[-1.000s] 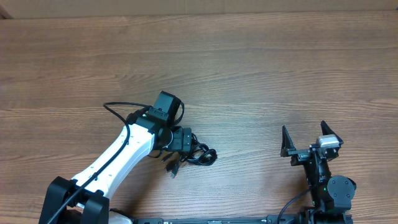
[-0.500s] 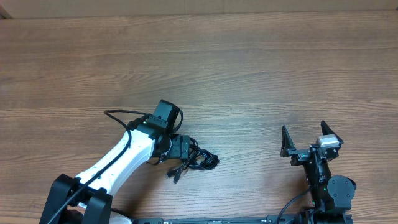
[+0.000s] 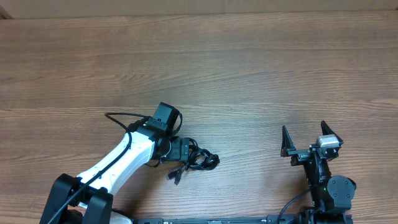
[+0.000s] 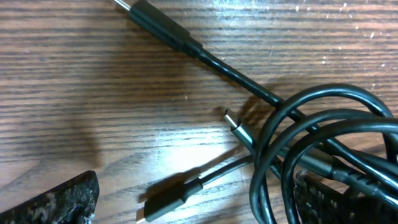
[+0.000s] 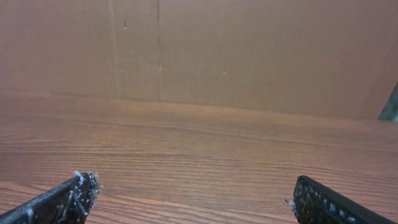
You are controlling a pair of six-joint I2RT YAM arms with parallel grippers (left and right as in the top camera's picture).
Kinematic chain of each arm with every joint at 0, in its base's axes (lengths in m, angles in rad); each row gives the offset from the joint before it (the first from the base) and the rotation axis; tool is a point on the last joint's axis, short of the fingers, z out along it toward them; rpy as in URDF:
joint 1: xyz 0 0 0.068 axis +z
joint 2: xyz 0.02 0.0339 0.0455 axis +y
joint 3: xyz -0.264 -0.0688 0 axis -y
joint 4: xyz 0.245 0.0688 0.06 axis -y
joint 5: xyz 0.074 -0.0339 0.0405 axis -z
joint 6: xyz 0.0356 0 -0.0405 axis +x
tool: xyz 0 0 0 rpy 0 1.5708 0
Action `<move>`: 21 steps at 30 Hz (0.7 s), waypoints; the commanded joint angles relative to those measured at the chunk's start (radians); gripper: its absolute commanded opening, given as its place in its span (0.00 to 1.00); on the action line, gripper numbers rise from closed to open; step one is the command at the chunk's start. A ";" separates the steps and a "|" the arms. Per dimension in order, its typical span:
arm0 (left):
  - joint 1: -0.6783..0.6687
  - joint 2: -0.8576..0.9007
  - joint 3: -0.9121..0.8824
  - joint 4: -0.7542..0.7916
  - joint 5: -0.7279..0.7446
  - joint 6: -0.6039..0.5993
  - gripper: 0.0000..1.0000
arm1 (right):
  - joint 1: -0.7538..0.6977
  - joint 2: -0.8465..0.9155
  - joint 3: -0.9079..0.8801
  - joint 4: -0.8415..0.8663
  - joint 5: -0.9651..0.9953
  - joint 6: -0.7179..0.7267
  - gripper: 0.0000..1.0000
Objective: Untangle cables
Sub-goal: 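Lower the left gripper onto the cable bundle and close on it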
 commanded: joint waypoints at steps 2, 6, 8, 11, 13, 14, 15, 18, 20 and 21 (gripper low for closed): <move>-0.003 0.006 -0.012 -0.003 0.082 -0.014 1.00 | 0.001 -0.002 -0.010 0.004 0.009 -0.004 1.00; -0.003 0.006 -0.012 -0.004 0.186 -0.014 0.66 | 0.001 -0.002 -0.010 0.004 0.009 -0.004 1.00; -0.003 0.006 -0.012 -0.002 0.186 -0.015 0.48 | 0.001 -0.002 -0.010 0.004 0.009 -0.004 1.00; -0.002 0.006 -0.012 -0.003 0.174 -0.077 0.31 | 0.001 -0.002 -0.010 0.004 0.009 -0.005 1.00; -0.002 0.006 -0.012 -0.004 0.138 -0.127 0.24 | 0.001 -0.002 -0.010 0.004 0.009 -0.004 1.00; -0.002 0.006 -0.012 -0.003 0.137 -0.143 0.21 | 0.001 -0.002 -0.010 0.004 0.009 -0.004 1.00; -0.002 0.006 -0.012 -0.002 0.137 -0.161 0.19 | 0.001 -0.002 -0.010 0.004 0.009 -0.004 1.00; -0.002 0.006 -0.012 0.021 0.131 -0.164 0.21 | 0.001 -0.002 -0.010 0.004 0.009 -0.004 1.00; -0.002 0.006 -0.012 0.040 0.092 -0.175 0.27 | 0.001 -0.002 -0.010 0.004 0.009 -0.004 1.00; -0.002 0.006 -0.012 0.042 0.068 -0.193 0.38 | 0.001 -0.002 -0.010 0.004 0.009 -0.004 1.00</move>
